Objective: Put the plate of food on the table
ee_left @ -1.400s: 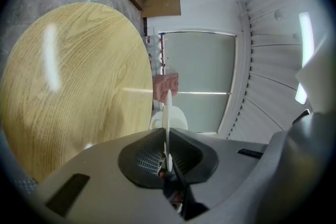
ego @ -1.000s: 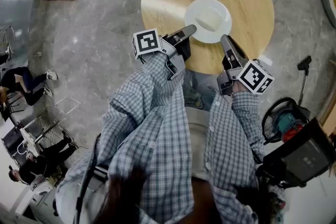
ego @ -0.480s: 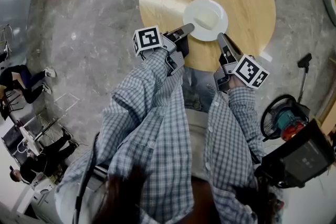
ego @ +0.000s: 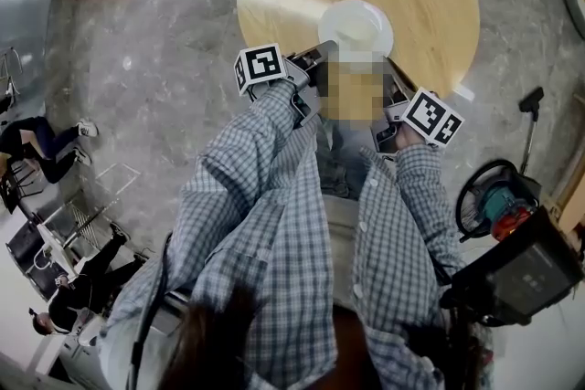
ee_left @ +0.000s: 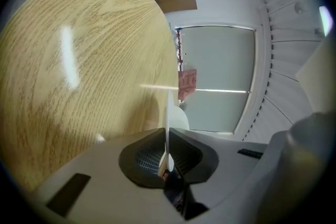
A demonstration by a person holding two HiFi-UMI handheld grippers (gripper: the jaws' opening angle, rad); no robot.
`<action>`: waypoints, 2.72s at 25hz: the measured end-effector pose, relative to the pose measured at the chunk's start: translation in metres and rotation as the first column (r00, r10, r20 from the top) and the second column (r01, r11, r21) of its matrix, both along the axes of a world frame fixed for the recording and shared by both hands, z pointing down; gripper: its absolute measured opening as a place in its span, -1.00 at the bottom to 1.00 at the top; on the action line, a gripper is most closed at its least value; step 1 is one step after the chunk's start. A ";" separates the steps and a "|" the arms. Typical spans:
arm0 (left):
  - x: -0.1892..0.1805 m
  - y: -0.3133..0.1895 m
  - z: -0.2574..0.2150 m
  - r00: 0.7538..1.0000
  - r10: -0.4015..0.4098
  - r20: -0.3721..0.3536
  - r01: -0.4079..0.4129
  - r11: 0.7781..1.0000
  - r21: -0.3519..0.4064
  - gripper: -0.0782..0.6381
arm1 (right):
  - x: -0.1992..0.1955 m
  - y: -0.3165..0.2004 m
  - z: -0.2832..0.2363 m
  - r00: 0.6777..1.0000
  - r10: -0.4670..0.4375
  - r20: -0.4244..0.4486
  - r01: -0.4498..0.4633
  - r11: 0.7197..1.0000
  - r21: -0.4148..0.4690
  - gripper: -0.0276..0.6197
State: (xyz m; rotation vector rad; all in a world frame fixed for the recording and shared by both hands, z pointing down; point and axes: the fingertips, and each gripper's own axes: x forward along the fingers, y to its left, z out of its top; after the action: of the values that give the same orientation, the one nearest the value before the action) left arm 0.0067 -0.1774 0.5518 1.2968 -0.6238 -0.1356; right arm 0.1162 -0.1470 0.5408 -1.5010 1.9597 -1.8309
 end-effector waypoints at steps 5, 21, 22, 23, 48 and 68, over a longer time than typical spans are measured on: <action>0.000 0.002 0.008 1.000 0.008 0.017 -0.008 1.000 -0.014 -0.73 | 0.000 0.002 0.008 1.000 -0.015 -0.013 0.015 1.000 -0.017 -0.69; 0.000 0.006 0.023 0.997 0.033 0.066 -0.030 0.999 -0.043 -0.73 | 0.000 0.006 0.026 0.999 -0.009 -0.033 0.007 0.998 -0.069 -0.69; 0.000 0.007 0.024 0.997 0.033 0.069 -0.030 0.998 -0.046 -0.73 | 0.000 0.006 0.027 0.999 -0.009 -0.033 0.006 0.997 -0.074 -0.69; -0.001 0.007 0.025 0.997 0.033 0.072 -0.030 0.998 -0.049 -0.73 | -0.001 0.007 0.028 0.999 -0.009 -0.034 0.006 0.997 -0.079 -0.69; 0.001 0.010 0.039 0.992 0.052 0.112 -0.048 0.998 -0.045 -0.73 | 0.002 0.023 0.037 0.989 -0.090 -0.118 0.080 0.993 -0.091 -0.68; 0.003 0.008 0.041 0.995 0.037 0.094 -0.032 0.998 -0.052 -0.73 | -0.079 0.037 0.027 -0.173 -0.346 -0.922 0.900 0.325 -0.291 -0.68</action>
State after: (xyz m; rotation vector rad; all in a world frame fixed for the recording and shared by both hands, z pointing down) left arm 0.0094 -0.1689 0.5928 1.2702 -0.6813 -0.0296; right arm 0.0372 -0.1096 0.5680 -1.3914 4.0051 0.2978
